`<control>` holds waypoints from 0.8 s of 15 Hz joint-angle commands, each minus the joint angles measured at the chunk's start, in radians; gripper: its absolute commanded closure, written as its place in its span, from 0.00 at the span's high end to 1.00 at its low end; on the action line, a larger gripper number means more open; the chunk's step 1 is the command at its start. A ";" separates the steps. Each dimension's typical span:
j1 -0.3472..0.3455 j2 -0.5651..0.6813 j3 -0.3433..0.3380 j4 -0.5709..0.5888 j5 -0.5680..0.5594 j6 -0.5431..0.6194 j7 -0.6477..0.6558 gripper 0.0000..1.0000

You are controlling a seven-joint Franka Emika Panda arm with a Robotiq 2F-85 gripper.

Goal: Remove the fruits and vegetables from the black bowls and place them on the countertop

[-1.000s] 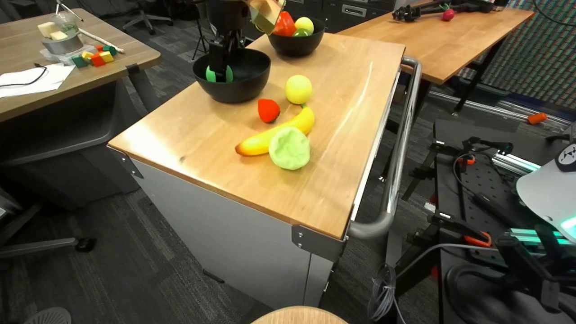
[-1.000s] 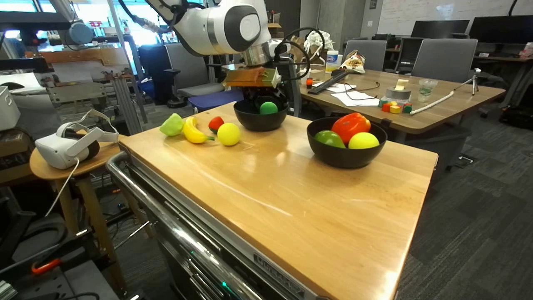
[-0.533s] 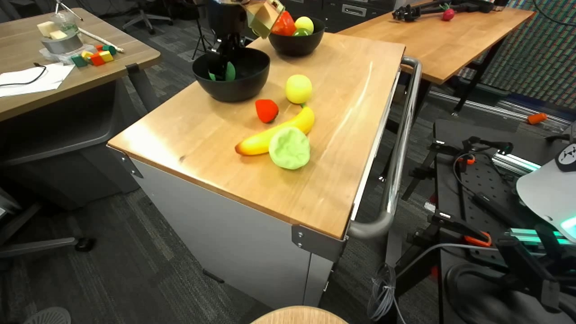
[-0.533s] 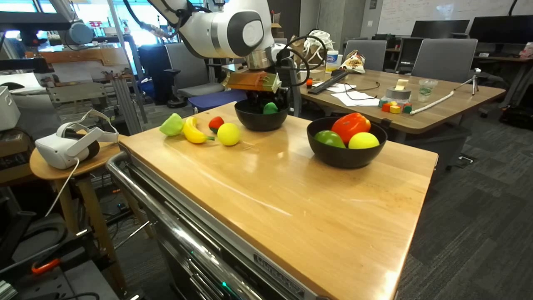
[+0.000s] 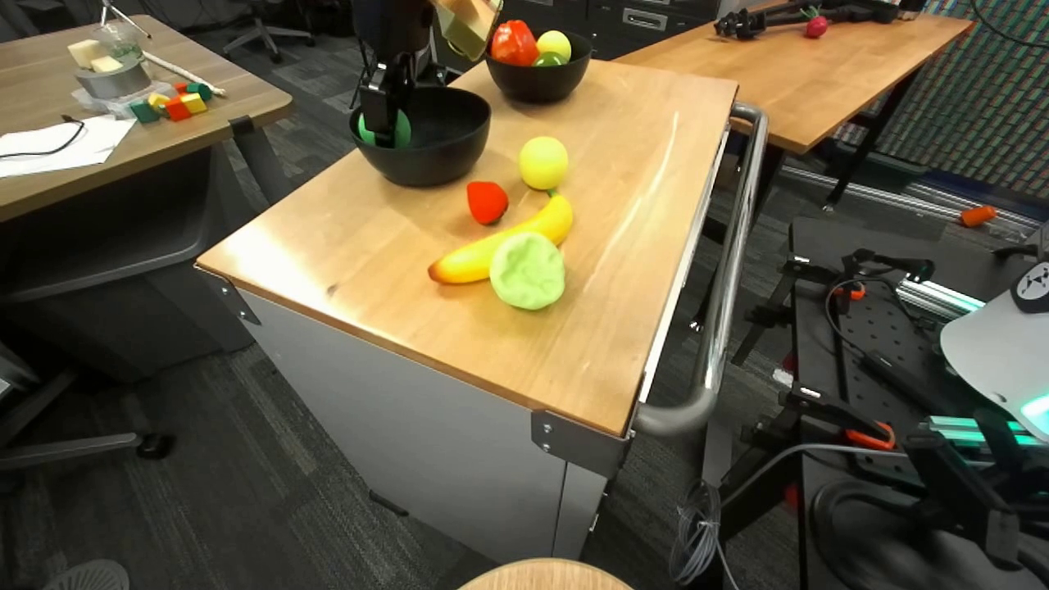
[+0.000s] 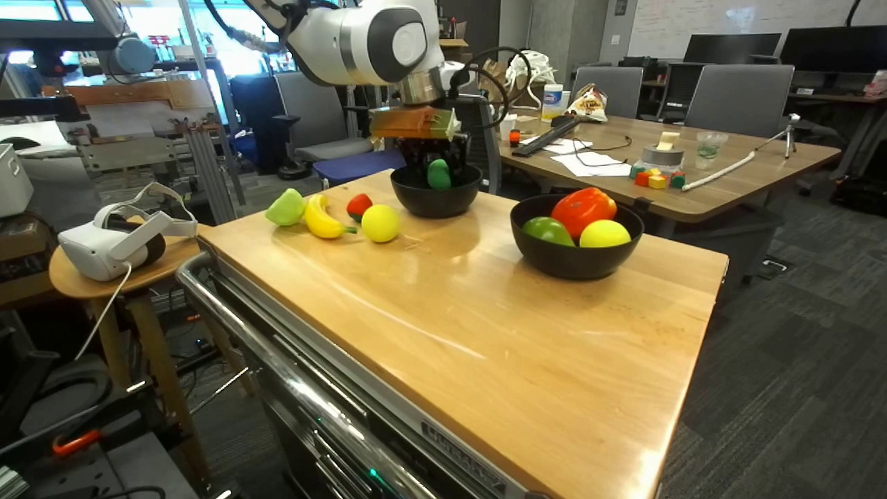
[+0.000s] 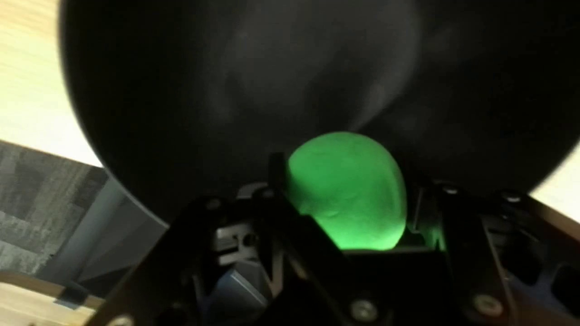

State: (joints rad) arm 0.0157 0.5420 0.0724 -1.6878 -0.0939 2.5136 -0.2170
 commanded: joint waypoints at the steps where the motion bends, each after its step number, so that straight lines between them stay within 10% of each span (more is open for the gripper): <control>1: 0.041 -0.105 0.047 0.000 -0.036 -0.111 -0.098 0.31; 12: 0.089 -0.189 0.111 -0.057 -0.027 -0.282 -0.240 0.31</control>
State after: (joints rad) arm 0.1146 0.3831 0.1742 -1.6956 -0.1415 2.2463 -0.4129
